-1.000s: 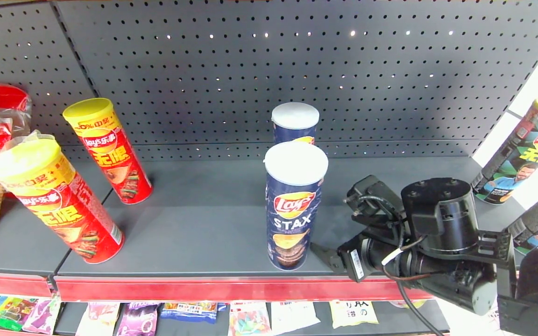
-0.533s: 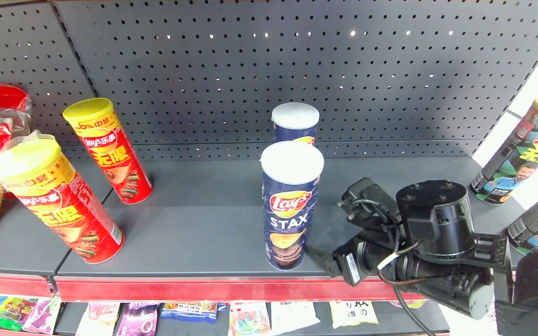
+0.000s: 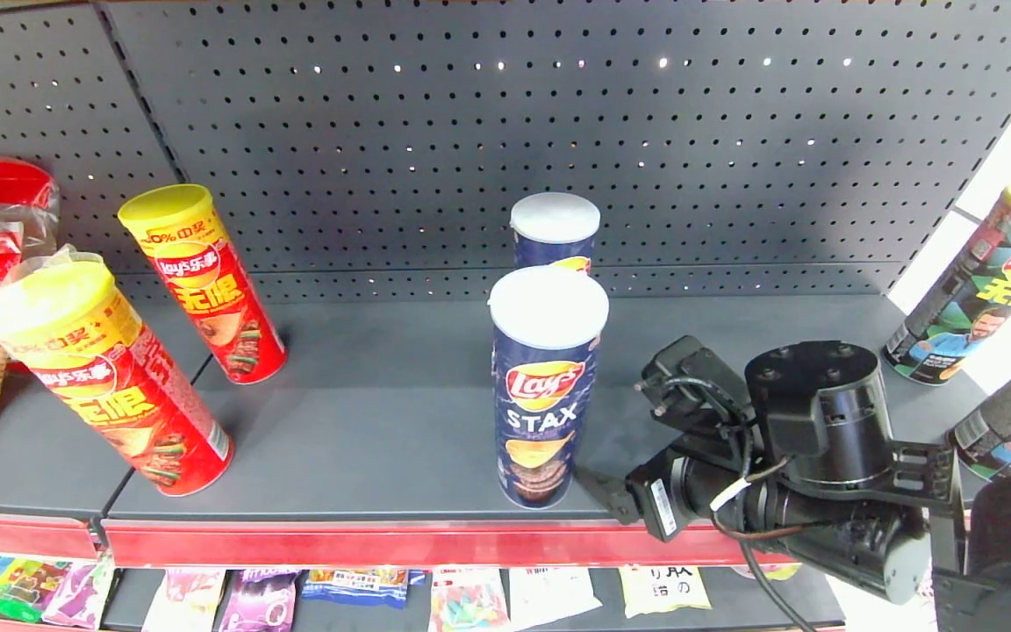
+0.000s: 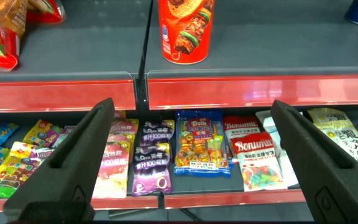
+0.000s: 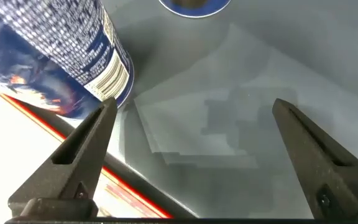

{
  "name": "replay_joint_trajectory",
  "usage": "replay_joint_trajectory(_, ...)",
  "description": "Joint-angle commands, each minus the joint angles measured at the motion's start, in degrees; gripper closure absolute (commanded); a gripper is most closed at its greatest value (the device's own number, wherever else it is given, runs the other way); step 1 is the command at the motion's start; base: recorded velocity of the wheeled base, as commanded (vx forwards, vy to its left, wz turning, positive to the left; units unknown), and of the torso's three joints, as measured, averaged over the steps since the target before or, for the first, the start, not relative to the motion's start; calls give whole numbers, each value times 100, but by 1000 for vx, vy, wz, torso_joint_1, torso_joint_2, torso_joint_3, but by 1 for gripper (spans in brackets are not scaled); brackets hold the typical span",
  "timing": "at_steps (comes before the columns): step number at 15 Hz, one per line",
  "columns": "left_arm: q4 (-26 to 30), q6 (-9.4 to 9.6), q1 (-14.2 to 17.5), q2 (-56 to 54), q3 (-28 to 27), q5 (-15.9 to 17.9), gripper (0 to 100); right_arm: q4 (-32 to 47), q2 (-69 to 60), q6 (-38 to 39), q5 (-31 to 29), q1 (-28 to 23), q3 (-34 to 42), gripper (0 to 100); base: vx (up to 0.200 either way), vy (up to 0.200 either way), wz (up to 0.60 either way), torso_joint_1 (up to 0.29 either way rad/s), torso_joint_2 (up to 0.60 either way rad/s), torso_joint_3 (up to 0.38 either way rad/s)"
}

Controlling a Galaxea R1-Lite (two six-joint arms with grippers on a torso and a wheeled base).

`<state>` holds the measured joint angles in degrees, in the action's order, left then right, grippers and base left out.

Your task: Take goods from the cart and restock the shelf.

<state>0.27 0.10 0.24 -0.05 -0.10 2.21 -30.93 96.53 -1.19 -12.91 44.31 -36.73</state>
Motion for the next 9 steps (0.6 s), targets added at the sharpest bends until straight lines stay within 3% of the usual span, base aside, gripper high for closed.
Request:
replay_joint_trajectory(1, 0, -1, 2, 5, 1, -1, 0, -1, -169, 5, -1, -19, 87, 0, 0, 0, 0, 0, 0, 0)
replay_joint_trajectory(4, 0, -1, 2, 5, 1, -1, 0, 8, -1066, -4, -1, -46, 509, 0, 0, 0, 0, 0, 0, 0)
replay_joint_trajectory(9, 0, -1, 2, 5, 1, -1, 0, 52, -4036, -12, 25, -221, 2522, 0, 0, 0, 0, 0, 0, 0)
